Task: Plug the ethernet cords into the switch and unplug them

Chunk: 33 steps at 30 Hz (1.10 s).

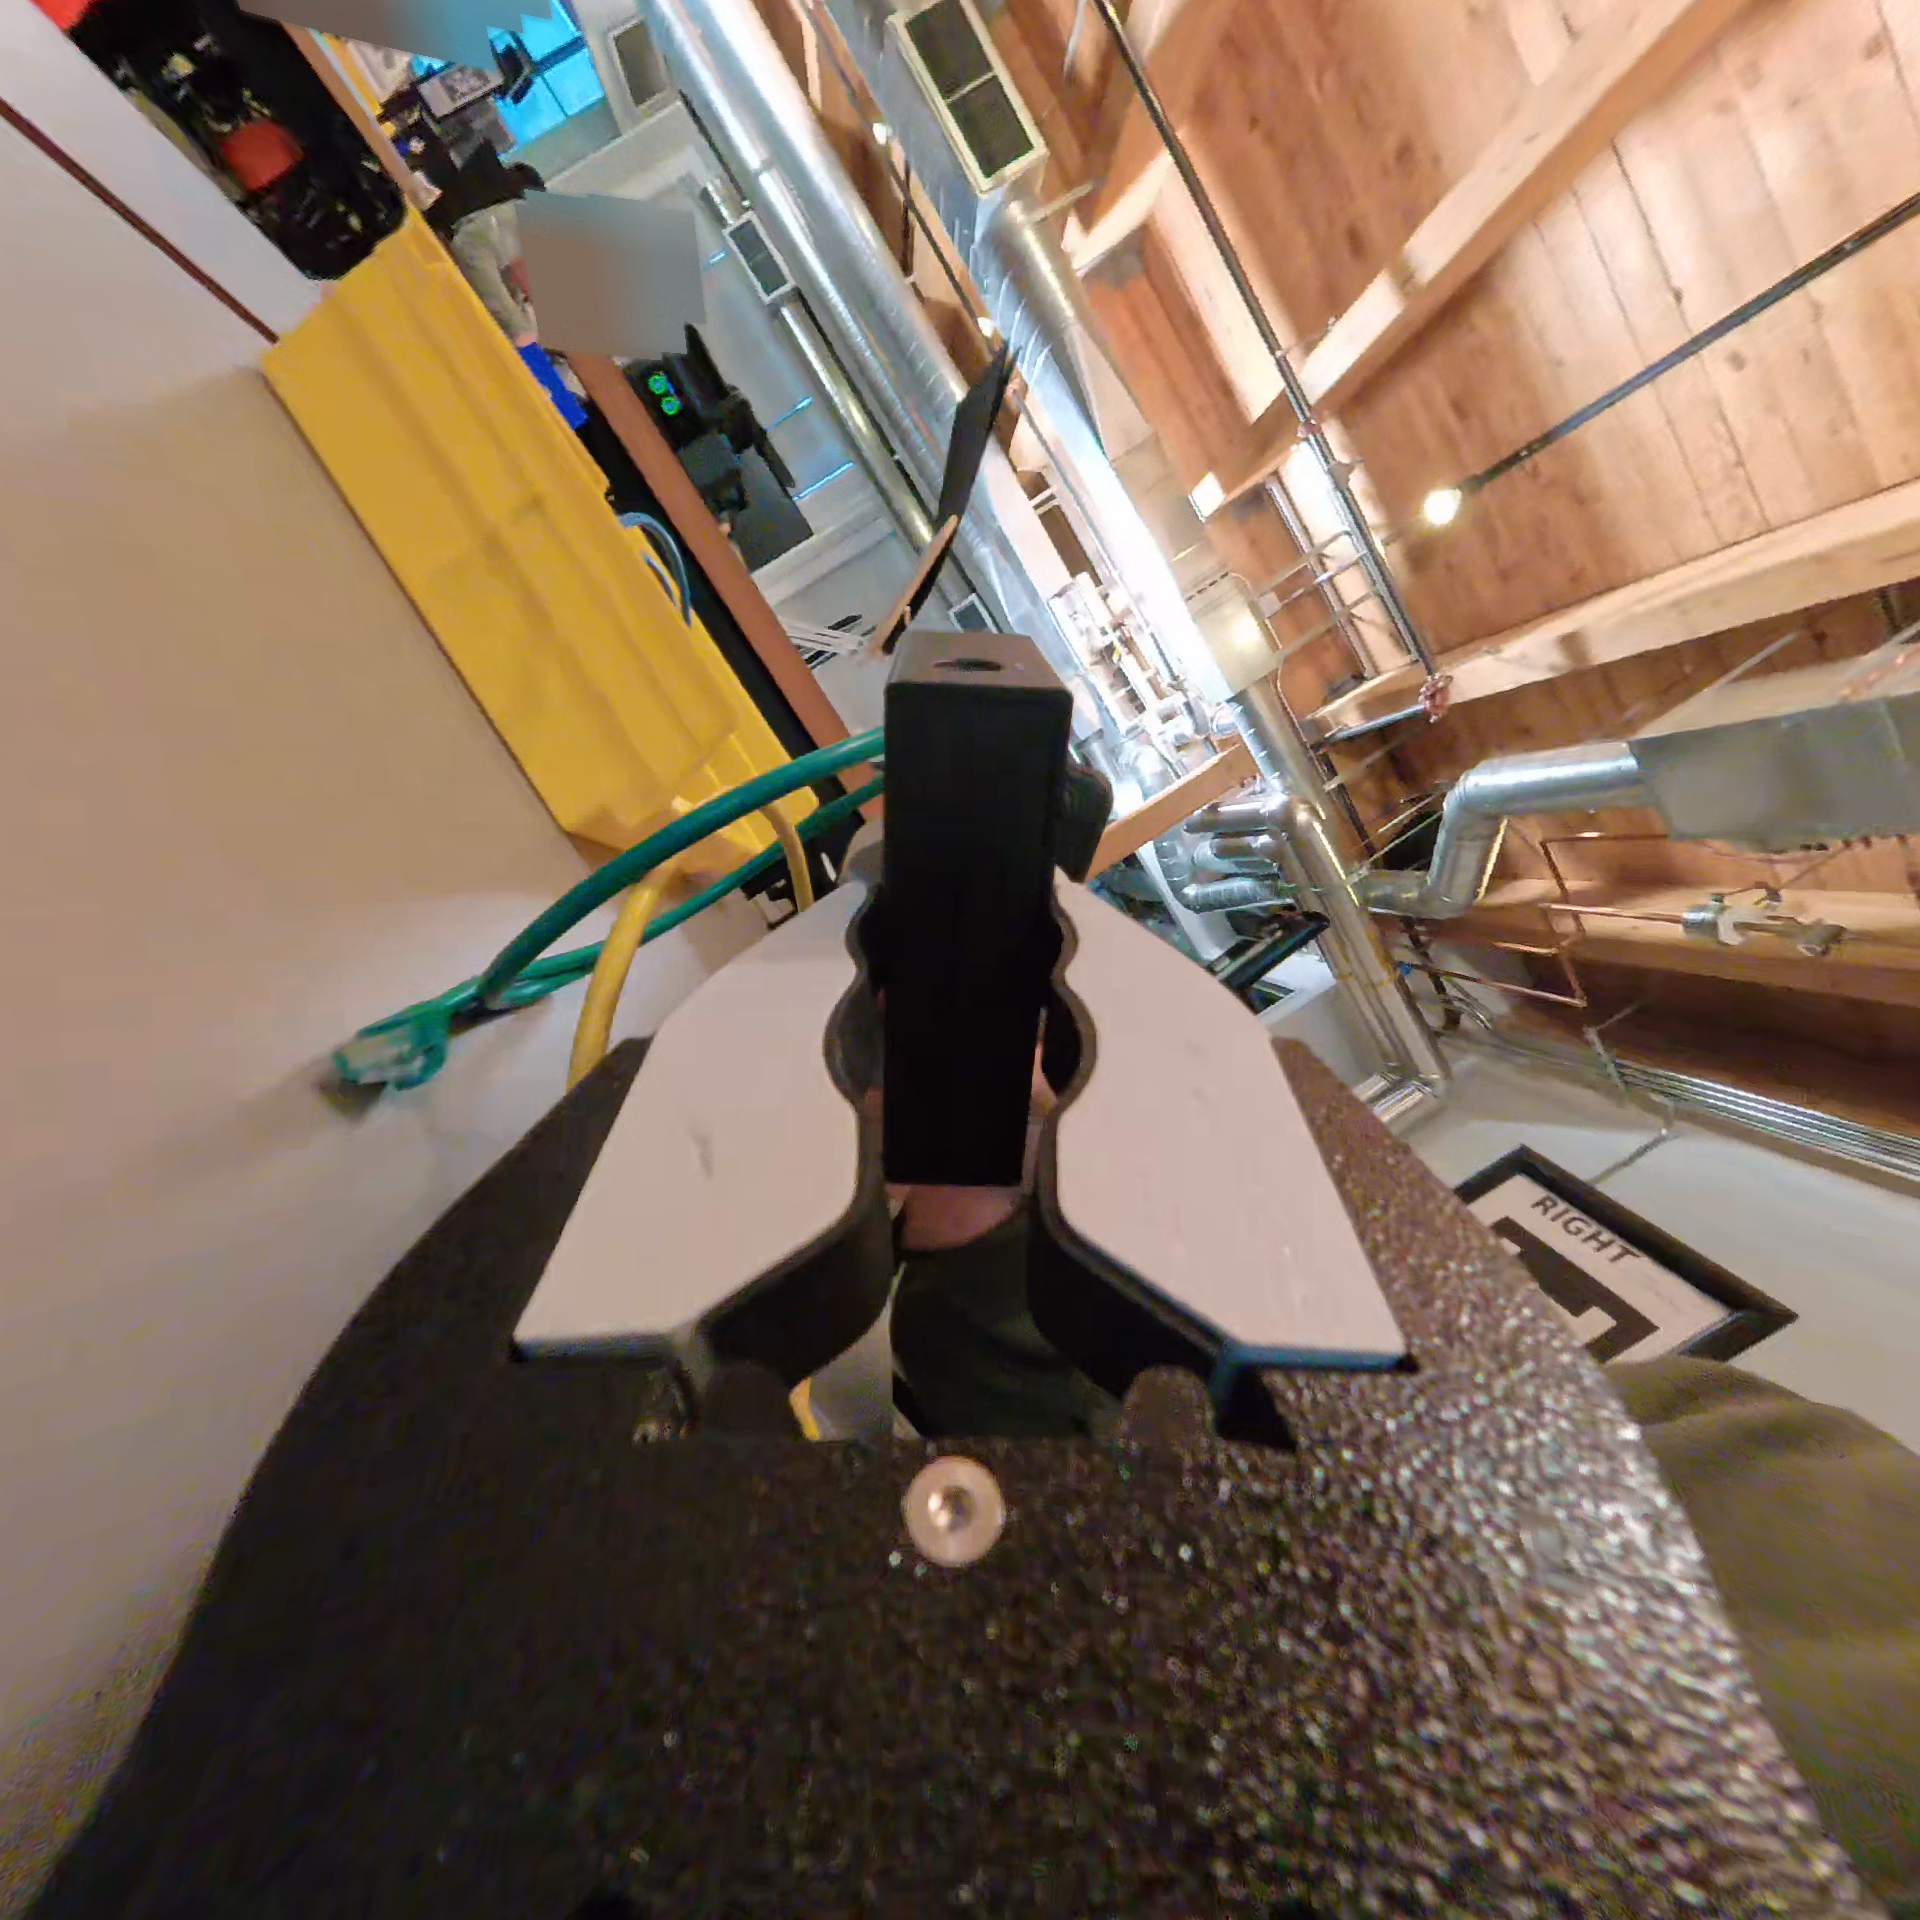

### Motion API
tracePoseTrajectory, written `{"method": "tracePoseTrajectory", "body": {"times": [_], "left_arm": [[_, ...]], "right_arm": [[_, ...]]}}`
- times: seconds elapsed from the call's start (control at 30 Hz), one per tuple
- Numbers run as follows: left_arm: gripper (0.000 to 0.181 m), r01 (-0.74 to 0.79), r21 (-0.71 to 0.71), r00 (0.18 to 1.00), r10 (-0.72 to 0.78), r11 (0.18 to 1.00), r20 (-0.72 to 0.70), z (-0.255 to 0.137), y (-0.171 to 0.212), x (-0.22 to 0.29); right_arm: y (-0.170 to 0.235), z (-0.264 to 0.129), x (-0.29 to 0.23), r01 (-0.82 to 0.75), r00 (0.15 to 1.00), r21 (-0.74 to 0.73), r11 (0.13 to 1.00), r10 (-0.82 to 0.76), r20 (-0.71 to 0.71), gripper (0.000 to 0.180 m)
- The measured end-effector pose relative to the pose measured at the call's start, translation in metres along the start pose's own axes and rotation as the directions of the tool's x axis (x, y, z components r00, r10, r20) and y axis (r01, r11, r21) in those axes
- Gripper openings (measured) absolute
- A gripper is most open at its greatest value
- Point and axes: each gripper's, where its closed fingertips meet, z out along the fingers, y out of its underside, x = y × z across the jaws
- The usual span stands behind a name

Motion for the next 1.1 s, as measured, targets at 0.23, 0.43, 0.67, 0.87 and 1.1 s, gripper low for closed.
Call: {"method": "tracePoseTrajectory", "body": {"times": [0.23,0.43,0.67,0.87,1.1], "left_arm": [[0.027,0.073,-0.058,0.996,-0.070,0.996,0.050,0.017,0.002,-0.010],[0.027,0.160,-0.102,0.983,-0.148,0.982,0.111,0.035,0.003,-0.017],[0.027,0.115,-0.125,0.987,-0.099,0.986,0.129,0.052,0.001,-0.014],[0.027,0.218,-0.048,0.975,-0.215,0.975,0.058,0.056,0.001,-0.016],[0.027,0.291,-0.022,0.957,-0.291,0.956,0.009,0.048,0.003,-0.021]], "right_arm": [[-0.003,-0.015,0.013,-0.078,0.995,0.035,0.996,0.080,-0.061,0.015],[-0.010,-0.030,0.025,-0.088,0.986,0.057,0.994,0.095,-0.138,0.015],[-0.023,-0.041,0.027,-0.251,0.960,0.193,0.948,0.269,-0.071,0.015],[-0.026,-0.044,0.030,-0.061,0.974,0.086,0.994,0.078,-0.211,0.015],[-0.019,-0.038,0.033,0.078,0.962,-0.075,0.994,-0.094,-0.255,0.015]]}}
